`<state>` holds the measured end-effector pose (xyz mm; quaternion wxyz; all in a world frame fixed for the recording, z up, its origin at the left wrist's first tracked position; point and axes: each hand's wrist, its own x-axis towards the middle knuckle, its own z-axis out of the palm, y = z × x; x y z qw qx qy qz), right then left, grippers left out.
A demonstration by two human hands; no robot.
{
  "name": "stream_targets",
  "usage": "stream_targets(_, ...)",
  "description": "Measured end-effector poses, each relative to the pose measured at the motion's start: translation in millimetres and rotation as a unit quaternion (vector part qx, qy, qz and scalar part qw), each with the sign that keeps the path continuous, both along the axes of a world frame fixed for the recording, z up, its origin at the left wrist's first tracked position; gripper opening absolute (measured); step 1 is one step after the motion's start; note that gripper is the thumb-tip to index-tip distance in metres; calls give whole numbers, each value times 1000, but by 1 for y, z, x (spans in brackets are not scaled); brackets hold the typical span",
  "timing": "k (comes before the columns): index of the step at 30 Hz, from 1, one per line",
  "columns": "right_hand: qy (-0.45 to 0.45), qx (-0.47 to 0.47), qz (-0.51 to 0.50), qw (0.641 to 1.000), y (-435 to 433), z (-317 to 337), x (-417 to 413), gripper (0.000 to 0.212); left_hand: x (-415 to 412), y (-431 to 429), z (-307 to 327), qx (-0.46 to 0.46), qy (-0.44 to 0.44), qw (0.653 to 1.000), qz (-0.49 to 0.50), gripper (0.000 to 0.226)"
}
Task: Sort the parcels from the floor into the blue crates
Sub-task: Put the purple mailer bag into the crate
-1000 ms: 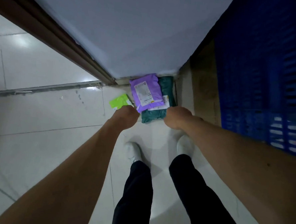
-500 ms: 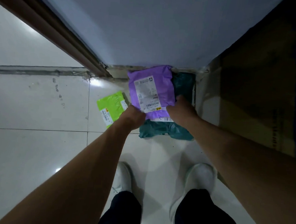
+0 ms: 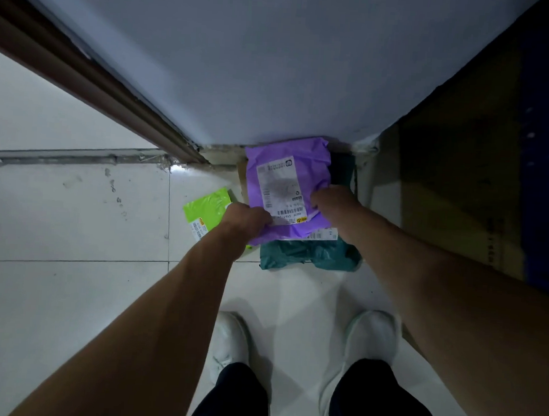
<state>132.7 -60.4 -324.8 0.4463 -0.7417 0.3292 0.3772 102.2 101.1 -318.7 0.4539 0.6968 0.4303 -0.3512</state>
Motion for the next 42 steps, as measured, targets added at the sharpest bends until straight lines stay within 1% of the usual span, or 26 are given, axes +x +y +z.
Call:
stream_targets(3, -10, 9, -21, 1000, -4, 35, -1, 8, 3, -1, 30, -6, 8, 1000, -8, 7)
stream_targets(6, -19, 7, -33, 999, -11, 75, -6, 16, 3, -5, 68, -14, 9, 1000, -26, 9)
stream_targets(9, -22, -8, -35, 999, -19, 121, -15, 11, -1, -12, 117, -17, 10, 999, -41, 6)
stream_targets(11, -22, -11, -43, 999, -24, 156, -25, 13, -7, -18, 154, -20, 13, 998, -56, 8)
stream_targets(14, -22, -19, -38, 999, -33, 210, -45, 24, -22, -28, 214, -22, 8, 997, -75, 3)
stream_targets(16, -21, -16, -37, 999, -39, 246, -58, 24, -35, -34, 255, -42, 1, 996, -72, 15)
stream_targets(18, -20, -6, -49, 999, -45, 286, -71, 22, -45, -40, 298, -52, -16, 995, -80, 21)
stream_targets(21, -27, -3, -63, 998, -48, 354, -90, 27, -59, -44, 368, -65, -37, 992, -103, 17)
stream_targets(24, -56, 15, -94, 994, -51, 420, -107, 22, -71, -44, 431, -90, -49, 988, -114, 21)
stream_targets(26, -62, 20, -90, 994, -53, 461, -116, 33, -78, -43, 466, -100, -61, 986, -117, 22)
stream_targets(28, -71, 16, -95, 993, -53, 496, -127, 33, -85, -42, 500, -102, -70, 985, -124, 20)
stream_targets(31, -96, 26, -129, 987, -49, 546, -139, 21, -89, -39, 542, -105, -80, 981, -141, 19)
stream_targets(33, -107, 23, -140, 984, -46, 571, -148, 17, -91, -37, 562, -113, -94, 978, -151, 24)
stream_targets(36, -123, 13, -164, 979, -47, 604, -157, 24, -89, -39, 586, -127, -105, 973, -161, 31)
stream_targets(39, -131, -8, -167, 977, -55, 630, -166, 25, -84, -47, 609, -135, -115, 965, -192, 25)
stream_targets(42, -153, -21, -177, 972, -66, 647, -175, 29, -79, -60, 623, -145, -115, 962, -201, 25)
